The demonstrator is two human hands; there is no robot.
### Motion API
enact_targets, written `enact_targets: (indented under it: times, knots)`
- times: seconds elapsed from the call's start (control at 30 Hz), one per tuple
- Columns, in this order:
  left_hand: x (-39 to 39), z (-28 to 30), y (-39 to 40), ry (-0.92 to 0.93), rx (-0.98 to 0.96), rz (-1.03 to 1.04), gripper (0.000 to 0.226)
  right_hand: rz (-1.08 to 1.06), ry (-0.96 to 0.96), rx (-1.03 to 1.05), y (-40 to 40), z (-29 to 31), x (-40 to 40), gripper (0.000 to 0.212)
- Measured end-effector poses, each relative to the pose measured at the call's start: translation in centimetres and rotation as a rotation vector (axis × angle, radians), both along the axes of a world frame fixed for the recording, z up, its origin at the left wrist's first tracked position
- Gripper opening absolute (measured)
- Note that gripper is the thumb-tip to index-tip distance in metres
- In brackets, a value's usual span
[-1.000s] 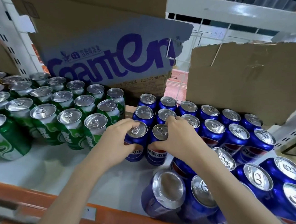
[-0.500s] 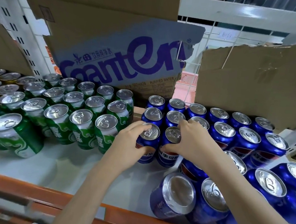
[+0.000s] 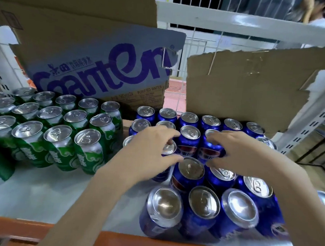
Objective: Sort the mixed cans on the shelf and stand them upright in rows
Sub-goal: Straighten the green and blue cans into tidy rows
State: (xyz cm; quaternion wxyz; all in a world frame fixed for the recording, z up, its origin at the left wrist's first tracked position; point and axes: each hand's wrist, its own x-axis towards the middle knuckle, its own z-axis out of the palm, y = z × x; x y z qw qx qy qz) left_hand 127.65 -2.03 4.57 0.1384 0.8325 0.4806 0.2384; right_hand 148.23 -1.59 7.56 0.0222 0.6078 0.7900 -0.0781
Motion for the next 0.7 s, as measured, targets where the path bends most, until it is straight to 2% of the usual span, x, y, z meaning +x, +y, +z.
enact_targets:
  times: [0.13,0.33,0.53,0.6,0.7]
  knots:
    - [3.0,0.2,0.2,0.243,-0.147,-0.271,0.064,0.022,-0.017,-0.110,-1.7,-0.3,2.5,0.060]
    - [4.9,-0.8,1.4,0.532,-0.169,-0.340,0.075,-0.009,0.106,-0.101,-1.6,-2.9,3.1,0.070]
    - [5.2,0.1,2.5,0.575,-0.126,-0.286,0.071,-0.016,0.199,-0.027,-0.9,-2.8,4.2,0.039]
    - [5.5,0.8,2.9,0.552,-0.091,-0.230,0.067,0.008,0.180,0.008,-0.7,-2.1,4.6,0.041]
    - [6.1,1.7,3.6,0.535,-0.057,-0.157,0.060,0.053,0.168,0.024,-0.2,-0.7,5.3,0.056]
